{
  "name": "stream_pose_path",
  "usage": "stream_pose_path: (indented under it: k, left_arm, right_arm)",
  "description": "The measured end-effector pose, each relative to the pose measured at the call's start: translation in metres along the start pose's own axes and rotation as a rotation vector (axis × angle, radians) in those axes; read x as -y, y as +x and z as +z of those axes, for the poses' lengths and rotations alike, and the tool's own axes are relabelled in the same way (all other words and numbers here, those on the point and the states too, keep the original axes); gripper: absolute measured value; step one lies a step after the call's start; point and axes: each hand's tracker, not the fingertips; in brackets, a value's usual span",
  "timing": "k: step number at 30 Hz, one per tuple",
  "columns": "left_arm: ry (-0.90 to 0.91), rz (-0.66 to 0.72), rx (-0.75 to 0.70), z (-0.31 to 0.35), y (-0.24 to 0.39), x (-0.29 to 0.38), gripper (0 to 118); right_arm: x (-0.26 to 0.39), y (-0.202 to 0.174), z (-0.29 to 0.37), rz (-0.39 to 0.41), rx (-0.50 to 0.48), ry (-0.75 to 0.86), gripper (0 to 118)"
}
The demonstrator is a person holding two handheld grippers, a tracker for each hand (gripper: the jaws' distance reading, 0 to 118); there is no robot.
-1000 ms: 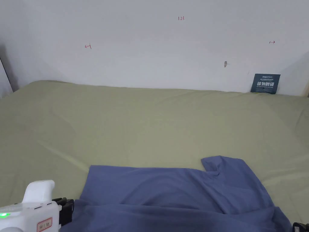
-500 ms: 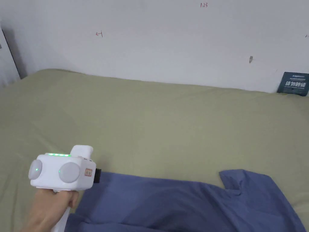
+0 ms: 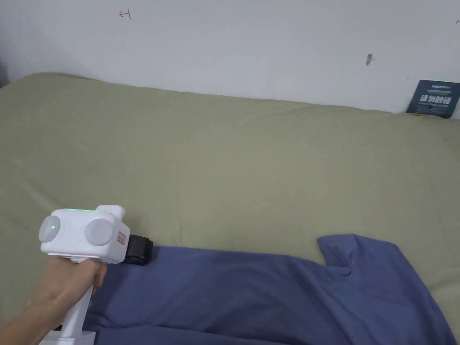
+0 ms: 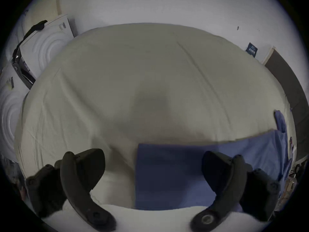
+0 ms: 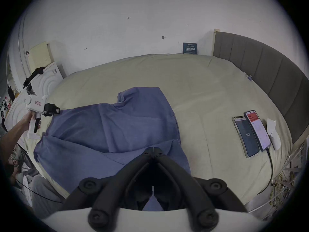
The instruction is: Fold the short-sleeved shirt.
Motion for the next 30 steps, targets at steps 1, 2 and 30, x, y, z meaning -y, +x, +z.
stream_pose_path:
  k: [1, 2, 30]
  left_arm:
    - [0.013, -0.006, -0.007, 0.005, 0.0, -0.001, 94]
    - [0.019, -0.008, 0.0, 0.011, 0.002, 0.0, 69]
    - [0.049, -0.024, 0.085, 0.013, 0.006, -0.001, 2]
  right_arm:
    - [-0.001, 0.0, -0.001, -0.001, 0.003, -0.001, 1]
    - [-0.003, 0.0, -0.004, -0.002, 0.003, -0.006, 1]
    - [-0.118, 0.039, -0.194, 0.091, -0.014, -0.348, 116]
